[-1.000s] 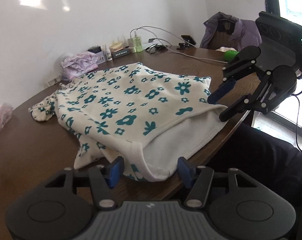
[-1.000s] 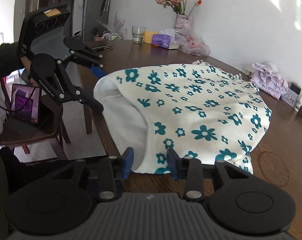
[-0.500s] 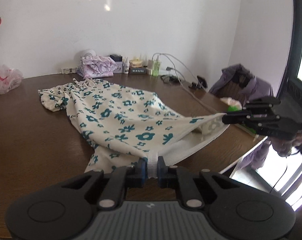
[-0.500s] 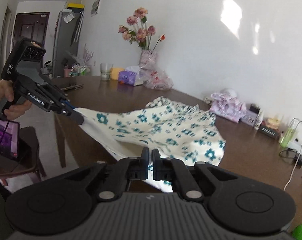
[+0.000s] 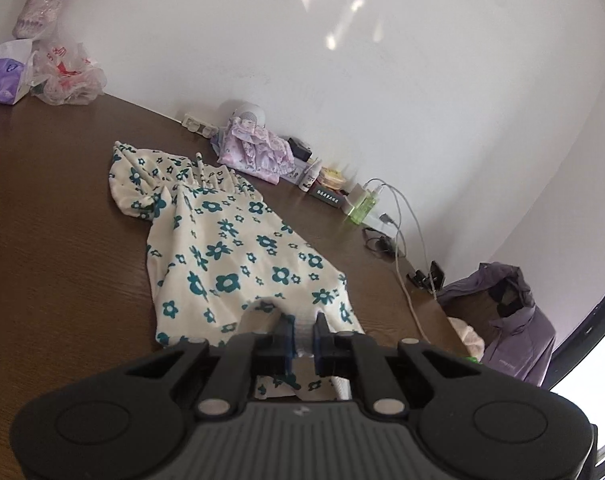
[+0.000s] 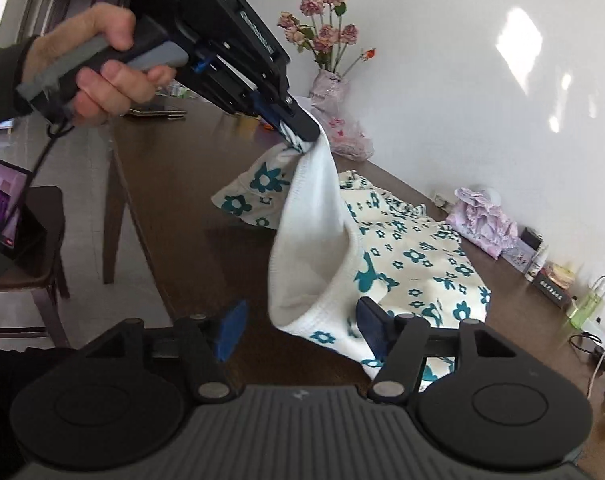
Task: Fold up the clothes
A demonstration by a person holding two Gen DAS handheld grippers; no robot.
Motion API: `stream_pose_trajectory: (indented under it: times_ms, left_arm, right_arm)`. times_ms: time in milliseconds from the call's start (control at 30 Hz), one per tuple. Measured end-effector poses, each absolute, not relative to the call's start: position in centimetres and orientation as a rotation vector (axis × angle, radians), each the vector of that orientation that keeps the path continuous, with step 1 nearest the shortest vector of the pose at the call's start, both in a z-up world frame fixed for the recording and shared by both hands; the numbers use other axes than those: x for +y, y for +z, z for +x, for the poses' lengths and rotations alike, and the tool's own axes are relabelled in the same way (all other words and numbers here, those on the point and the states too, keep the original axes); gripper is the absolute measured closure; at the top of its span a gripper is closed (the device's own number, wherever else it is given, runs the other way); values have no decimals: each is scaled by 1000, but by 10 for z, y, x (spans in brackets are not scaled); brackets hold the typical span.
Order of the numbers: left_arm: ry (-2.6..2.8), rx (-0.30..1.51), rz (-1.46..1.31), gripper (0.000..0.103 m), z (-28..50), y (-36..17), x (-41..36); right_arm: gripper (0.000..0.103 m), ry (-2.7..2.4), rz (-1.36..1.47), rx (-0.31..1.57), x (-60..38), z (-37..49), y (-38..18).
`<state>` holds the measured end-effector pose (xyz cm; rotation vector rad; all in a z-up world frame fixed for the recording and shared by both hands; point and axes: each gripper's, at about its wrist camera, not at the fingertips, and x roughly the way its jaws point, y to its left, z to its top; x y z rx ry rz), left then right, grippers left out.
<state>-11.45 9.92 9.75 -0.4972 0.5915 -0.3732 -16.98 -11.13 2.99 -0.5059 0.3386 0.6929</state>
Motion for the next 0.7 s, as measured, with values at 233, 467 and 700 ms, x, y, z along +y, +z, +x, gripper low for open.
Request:
stream_pose_trajectory:
  times_ms: [233, 467, 700]
  left_arm:
    - [-328, 401, -4, 36, -164, 93, 78]
    - [-327, 308, 693, 16, -203, 21, 1]
    - [-443, 317, 727, 89, -175, 24, 22]
  right_arm:
    - [97, 614, -355, 341, -129, -138, 54]
    - [97, 622, -343, 328, -142, -125, 85]
    - [97, 610, -406, 337, -150, -131, 84]
